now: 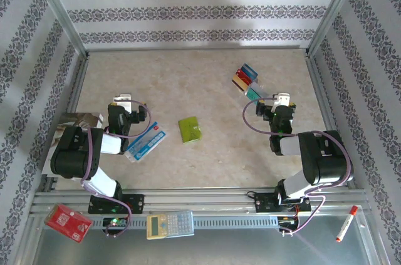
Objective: Take the credit cards out of the card holder
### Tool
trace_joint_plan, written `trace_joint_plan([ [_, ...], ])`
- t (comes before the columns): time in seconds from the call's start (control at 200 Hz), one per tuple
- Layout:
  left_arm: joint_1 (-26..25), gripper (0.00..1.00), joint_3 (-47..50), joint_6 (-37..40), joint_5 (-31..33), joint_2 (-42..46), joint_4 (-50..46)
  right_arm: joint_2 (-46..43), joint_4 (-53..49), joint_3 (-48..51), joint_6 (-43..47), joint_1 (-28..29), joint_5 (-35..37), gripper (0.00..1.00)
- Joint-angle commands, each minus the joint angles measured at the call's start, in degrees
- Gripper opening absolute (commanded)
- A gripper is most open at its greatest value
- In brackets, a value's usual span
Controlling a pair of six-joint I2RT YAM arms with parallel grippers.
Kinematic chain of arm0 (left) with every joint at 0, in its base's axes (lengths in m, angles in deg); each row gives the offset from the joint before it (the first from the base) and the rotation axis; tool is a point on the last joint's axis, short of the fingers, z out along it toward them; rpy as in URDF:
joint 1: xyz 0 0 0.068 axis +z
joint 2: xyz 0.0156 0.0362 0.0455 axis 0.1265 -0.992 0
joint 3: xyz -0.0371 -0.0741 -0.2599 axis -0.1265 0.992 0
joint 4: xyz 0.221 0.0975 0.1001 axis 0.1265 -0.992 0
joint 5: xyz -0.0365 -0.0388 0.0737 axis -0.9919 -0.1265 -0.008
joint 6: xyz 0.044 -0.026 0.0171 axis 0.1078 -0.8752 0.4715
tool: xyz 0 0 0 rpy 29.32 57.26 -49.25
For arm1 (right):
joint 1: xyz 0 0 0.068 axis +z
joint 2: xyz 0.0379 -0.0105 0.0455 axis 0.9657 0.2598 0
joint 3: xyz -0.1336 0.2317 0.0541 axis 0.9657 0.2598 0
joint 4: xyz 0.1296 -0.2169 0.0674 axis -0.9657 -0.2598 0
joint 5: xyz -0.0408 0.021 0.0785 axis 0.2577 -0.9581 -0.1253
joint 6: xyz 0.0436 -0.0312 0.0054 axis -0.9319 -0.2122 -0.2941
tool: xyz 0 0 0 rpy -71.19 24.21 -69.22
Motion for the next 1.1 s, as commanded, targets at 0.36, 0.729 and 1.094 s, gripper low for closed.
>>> trace_joint_plan([
  [0.36, 0.68, 1.00, -0.89, -0.10, 0.53, 0.08, -0.62, 0.54, 1.11, -0.40, 0.26, -0.35, -0.95, 0.98],
  [0.729, 0.66, 1.00, -0.89, -0.13, 0.66, 0.06, -0.62, 0.54, 1.11, -0.42, 0.25, -0.37, -0.99, 0.98],
  [1.094, 0.60, 1.00, -0.64, 0.19, 0.13, 0.01, -0.20, 0.32, 1.11, -0.44, -0.16, -1.14, -2.48, 0.98],
])
